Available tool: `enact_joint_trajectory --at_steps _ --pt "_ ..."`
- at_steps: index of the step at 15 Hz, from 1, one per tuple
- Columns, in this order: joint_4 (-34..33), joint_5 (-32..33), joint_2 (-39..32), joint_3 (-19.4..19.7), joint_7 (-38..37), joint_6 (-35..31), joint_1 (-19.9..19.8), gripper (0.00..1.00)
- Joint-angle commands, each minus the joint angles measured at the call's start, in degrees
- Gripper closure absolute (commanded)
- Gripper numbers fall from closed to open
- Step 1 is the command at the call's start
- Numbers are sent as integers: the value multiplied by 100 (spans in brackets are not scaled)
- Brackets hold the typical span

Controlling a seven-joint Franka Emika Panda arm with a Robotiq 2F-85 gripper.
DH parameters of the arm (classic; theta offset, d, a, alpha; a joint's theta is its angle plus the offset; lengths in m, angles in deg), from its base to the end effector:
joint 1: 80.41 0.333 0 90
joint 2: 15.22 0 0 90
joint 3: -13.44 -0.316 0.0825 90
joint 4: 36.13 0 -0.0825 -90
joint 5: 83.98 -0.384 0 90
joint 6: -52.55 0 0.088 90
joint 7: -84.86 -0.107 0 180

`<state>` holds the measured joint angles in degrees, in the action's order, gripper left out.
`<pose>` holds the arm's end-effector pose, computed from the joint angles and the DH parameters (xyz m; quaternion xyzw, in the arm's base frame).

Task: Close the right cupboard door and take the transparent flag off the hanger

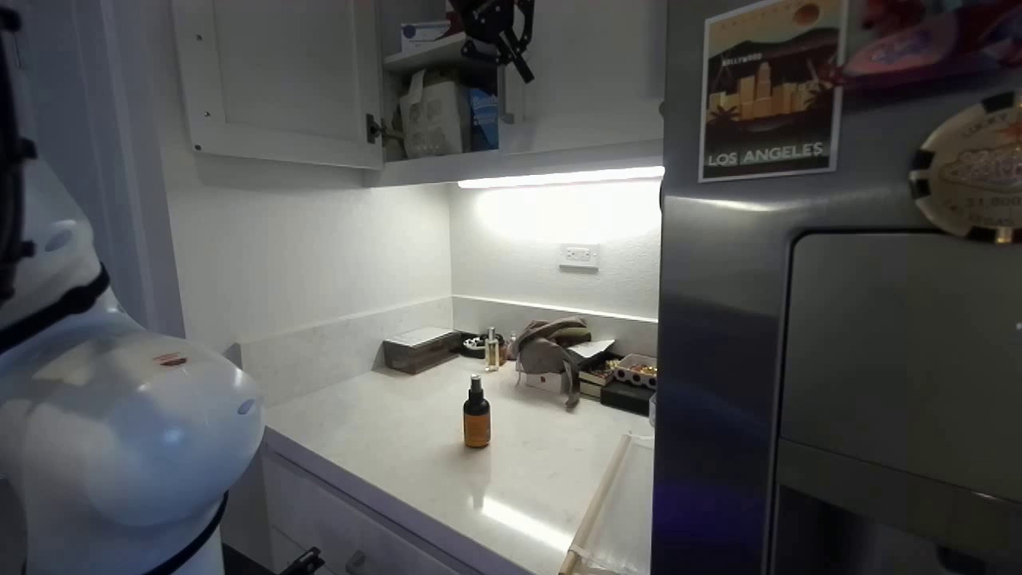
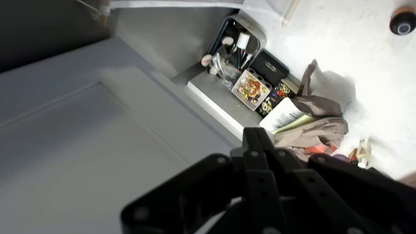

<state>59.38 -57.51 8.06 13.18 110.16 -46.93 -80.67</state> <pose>0.4157 -0.0399 0.8060 0.9265 0.1910 0.1735 0.2739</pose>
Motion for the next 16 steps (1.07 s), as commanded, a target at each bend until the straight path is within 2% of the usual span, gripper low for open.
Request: enact_joint_trajectory --at_steps 1,3,4,6,14,15,16 --pt "-815 490 -457 -217 50 1001 -77 100" --pt "-1099 697 -597 -243 70 1405 -61 100" --pt "-1242 757 -667 -234 85 1560 -39 74" --pt "-1516 873 -784 -211 70 1778 -21 66" --pt "-2097 951 -885 44 -93 1856 -92 5" --pt "-2073 958 -823 75 -94 1878 -106 0" --pt "-2081 967 -789 93 -86 1933 -122 0"
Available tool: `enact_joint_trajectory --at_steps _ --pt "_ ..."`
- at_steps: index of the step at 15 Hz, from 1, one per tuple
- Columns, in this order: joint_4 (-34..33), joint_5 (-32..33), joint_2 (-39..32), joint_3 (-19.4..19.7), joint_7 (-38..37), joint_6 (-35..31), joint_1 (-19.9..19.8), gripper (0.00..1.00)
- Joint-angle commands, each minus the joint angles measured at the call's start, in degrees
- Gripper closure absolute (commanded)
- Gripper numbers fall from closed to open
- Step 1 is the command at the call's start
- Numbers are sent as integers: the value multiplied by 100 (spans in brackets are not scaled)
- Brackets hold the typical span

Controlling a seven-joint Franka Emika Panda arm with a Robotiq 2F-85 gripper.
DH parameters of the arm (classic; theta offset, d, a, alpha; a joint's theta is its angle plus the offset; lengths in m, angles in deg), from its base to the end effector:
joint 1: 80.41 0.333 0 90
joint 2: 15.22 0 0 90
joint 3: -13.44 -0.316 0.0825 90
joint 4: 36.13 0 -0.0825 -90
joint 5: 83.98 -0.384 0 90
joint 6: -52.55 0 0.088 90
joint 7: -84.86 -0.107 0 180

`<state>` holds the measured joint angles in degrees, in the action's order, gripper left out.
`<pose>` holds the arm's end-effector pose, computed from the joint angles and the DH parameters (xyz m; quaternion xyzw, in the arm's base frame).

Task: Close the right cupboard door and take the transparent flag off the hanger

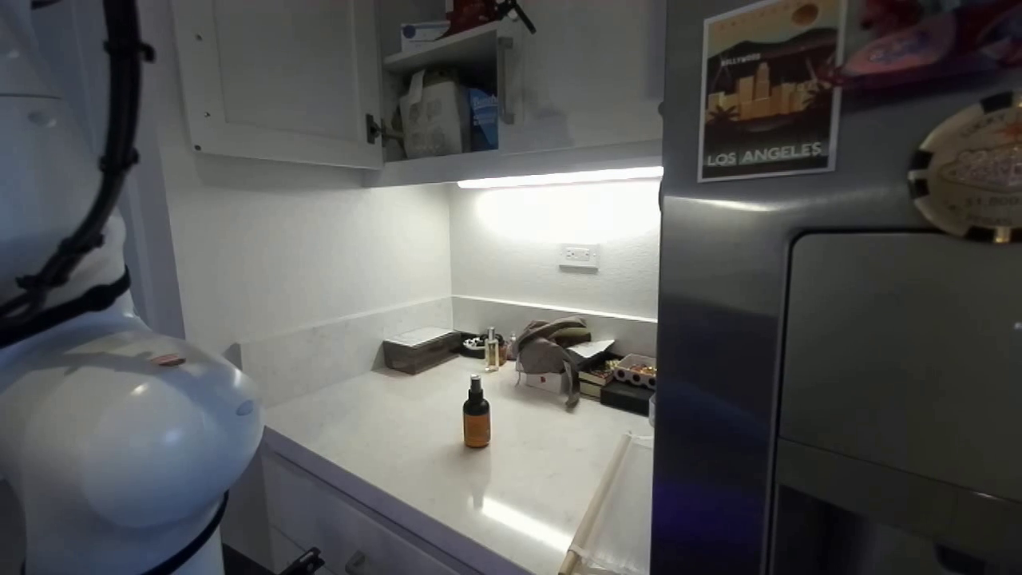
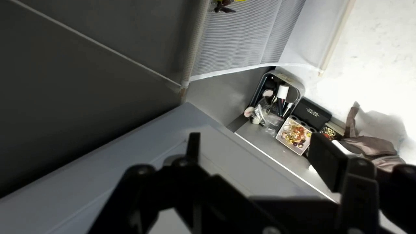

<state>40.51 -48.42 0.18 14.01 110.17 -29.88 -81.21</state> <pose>0.4010 -0.0793 0.8677 0.9358 0.1010 0.1036 0.3215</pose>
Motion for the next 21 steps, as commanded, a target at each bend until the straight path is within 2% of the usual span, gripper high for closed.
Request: enact_joint_trajectory --at_steps 1,3,4,5,10,13,17,21 --pt "-174 102 55 9 -53 303 -83 0" --pt "5 151 217 9 -46 202 -65 0" --pt "225 37 384 58 -46 -150 -3 0" --pt "-104 19 99 68 10 100 -44 0" --pt "15 17 247 55 9 4 -18 0" --pt "251 -56 588 -85 -1164 211 -103 0" --pt "553 -35 1169 -11 -2169 355 -237 0" --pt "1064 44 1750 138 -3118 -23 -492 0"
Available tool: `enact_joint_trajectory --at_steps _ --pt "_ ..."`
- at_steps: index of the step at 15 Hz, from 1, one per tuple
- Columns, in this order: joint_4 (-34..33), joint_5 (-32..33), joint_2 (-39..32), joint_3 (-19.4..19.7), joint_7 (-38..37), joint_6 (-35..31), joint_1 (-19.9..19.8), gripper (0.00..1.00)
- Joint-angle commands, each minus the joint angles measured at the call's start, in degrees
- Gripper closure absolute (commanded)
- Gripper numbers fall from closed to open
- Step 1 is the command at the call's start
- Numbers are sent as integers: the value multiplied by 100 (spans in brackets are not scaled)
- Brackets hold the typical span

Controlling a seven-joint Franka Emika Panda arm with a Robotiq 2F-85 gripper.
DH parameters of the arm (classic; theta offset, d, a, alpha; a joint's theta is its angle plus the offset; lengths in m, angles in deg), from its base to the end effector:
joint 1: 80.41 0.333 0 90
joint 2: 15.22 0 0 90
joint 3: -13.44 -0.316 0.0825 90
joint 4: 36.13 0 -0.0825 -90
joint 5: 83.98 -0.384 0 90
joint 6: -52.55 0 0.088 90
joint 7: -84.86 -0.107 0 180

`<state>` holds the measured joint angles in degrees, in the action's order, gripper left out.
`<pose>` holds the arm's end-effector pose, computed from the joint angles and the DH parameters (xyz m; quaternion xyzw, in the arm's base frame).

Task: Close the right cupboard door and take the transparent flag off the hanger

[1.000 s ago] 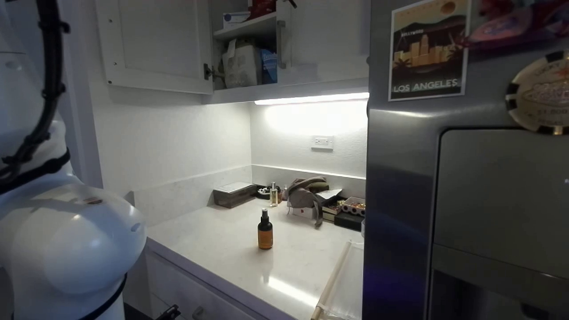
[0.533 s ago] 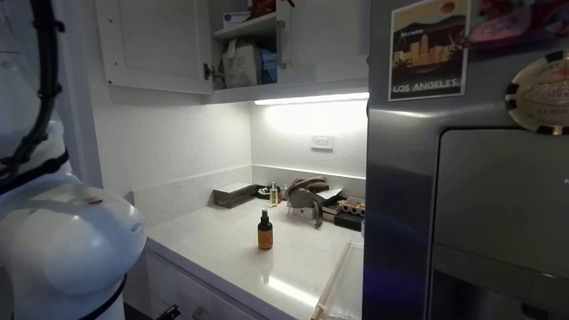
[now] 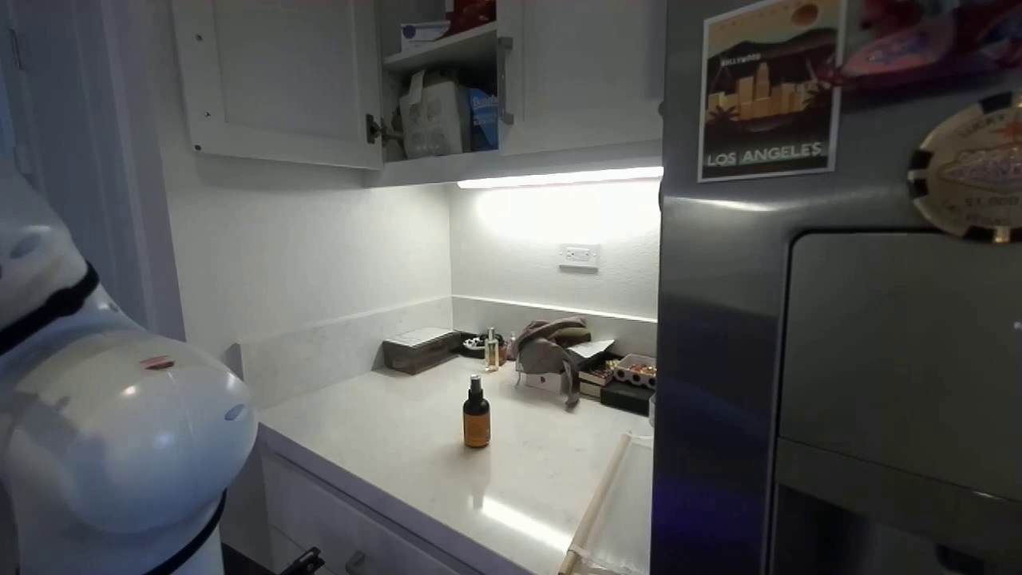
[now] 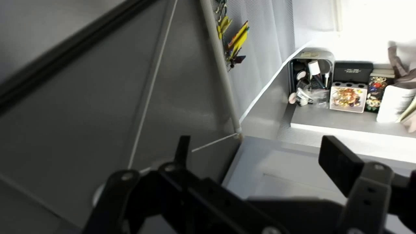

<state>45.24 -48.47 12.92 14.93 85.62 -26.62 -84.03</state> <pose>0.2866 -0.1027 0.9060 0.9246 -0.1581 0.1991 0.2836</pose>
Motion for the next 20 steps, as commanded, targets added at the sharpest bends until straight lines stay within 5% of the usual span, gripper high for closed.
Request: enact_joint_trajectory --at_steps 1,6,12,20 --pt "806 58 637 99 -917 -595 -254 0" --pt "1792 402 1066 146 -2204 -1937 -721 0" --pt "2824 1590 1335 -96 -3860 -3000 -1336 0" --pt "3356 3406 1300 -395 -5637 -2568 -1252 0"
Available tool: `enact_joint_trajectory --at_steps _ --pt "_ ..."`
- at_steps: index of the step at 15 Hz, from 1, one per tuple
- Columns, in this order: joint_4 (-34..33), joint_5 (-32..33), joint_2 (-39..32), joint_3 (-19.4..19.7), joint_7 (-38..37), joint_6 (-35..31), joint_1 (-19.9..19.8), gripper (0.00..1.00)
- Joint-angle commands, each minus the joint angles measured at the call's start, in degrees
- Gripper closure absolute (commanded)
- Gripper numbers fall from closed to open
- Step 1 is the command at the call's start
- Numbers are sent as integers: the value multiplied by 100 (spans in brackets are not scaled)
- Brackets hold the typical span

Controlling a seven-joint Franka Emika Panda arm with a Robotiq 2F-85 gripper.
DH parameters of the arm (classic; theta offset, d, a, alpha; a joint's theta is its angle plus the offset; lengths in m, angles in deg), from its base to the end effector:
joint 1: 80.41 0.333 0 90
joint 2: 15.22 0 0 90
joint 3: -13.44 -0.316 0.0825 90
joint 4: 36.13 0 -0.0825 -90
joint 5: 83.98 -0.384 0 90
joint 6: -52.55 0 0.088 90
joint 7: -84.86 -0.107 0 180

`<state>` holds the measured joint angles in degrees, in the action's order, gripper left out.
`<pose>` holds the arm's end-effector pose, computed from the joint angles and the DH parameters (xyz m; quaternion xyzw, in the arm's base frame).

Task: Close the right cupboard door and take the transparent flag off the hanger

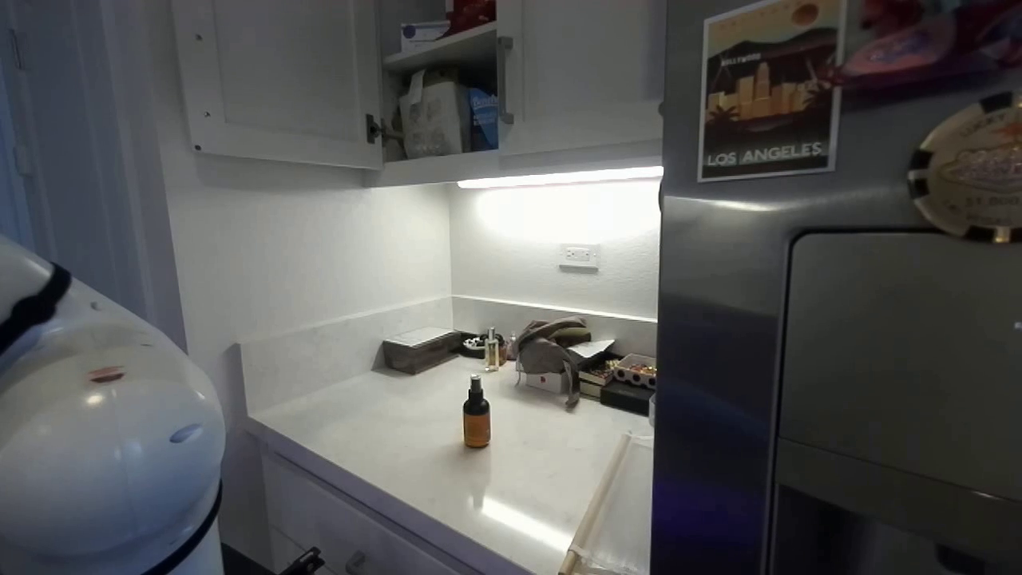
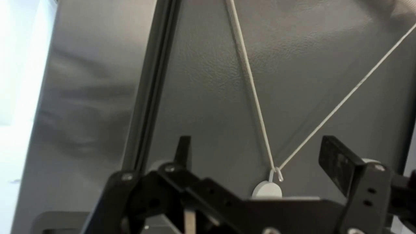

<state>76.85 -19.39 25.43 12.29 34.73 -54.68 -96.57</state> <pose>0.2902 -0.1439 0.8265 0.6754 -0.4342 0.4034 0.4389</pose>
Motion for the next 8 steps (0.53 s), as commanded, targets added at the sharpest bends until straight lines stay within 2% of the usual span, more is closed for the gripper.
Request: enact_joint_trajectory --at_steps 1,8 --pt "213 650 14 -150 -670 372 63 0" --pt "381 1396 -226 -180 -1366 1093 592 0"
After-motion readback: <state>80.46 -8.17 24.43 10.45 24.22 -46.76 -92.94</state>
